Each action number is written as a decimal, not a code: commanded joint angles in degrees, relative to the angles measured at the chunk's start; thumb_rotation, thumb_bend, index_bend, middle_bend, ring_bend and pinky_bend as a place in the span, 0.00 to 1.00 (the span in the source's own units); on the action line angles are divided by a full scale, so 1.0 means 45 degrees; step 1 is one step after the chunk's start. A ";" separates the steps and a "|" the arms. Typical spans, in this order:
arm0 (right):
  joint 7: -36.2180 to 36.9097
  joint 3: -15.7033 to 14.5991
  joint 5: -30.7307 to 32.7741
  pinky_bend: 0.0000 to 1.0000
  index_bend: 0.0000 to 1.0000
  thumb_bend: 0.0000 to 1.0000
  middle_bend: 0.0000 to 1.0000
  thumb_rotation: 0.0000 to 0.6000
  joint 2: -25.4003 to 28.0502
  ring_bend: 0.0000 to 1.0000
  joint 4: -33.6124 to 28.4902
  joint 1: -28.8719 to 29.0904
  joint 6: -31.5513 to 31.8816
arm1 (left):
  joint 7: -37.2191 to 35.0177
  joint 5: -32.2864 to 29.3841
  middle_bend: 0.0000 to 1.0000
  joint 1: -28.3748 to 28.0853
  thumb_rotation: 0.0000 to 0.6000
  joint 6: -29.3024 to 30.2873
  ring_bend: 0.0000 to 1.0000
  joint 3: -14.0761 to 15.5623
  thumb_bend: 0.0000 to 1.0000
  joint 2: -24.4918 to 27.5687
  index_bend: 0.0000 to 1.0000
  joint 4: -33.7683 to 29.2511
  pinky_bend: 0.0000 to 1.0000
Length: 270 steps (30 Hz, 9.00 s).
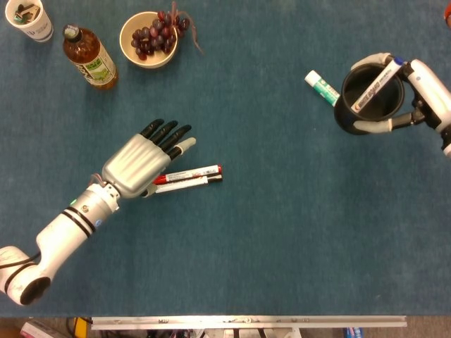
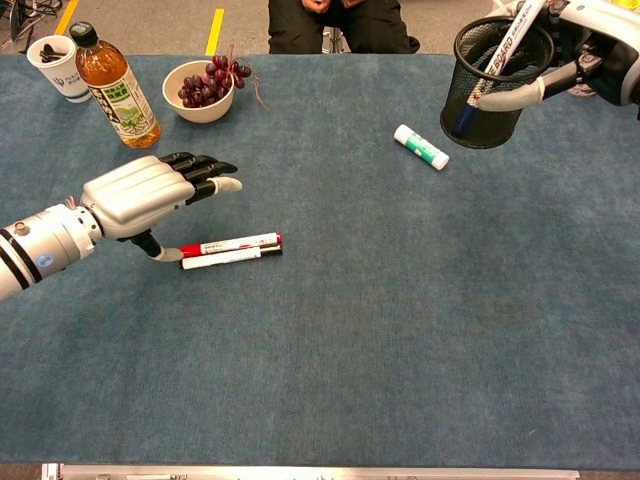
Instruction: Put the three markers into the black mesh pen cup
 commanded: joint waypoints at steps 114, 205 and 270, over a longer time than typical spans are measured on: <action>0.1331 -0.0621 -0.0160 0.43 0.47 0.31 0.43 1.00 0.0361 0.34 0.0383 -0.0407 0.0733 | 0.1068 -0.1884 0.02 -0.0700 1.00 -0.1243 0.01 -0.0382 0.15 -0.1069 0.21 0.0900 0.11; 0.2535 -0.0953 -0.0633 0.43 0.48 0.31 0.43 1.00 0.0175 0.34 0.1213 -0.0464 0.0918 | 0.4135 -0.5743 0.09 -0.1686 1.00 -0.1432 0.03 -0.0520 0.36 -0.1428 0.45 -0.0330 0.12; 0.2596 -0.0963 -0.0503 0.43 0.48 0.31 0.43 1.00 0.0247 0.34 0.1223 -0.0662 0.0912 | 0.2746 -0.4861 0.15 -0.1543 1.00 -0.1114 0.05 -0.0623 0.31 -0.1974 0.57 0.0317 0.12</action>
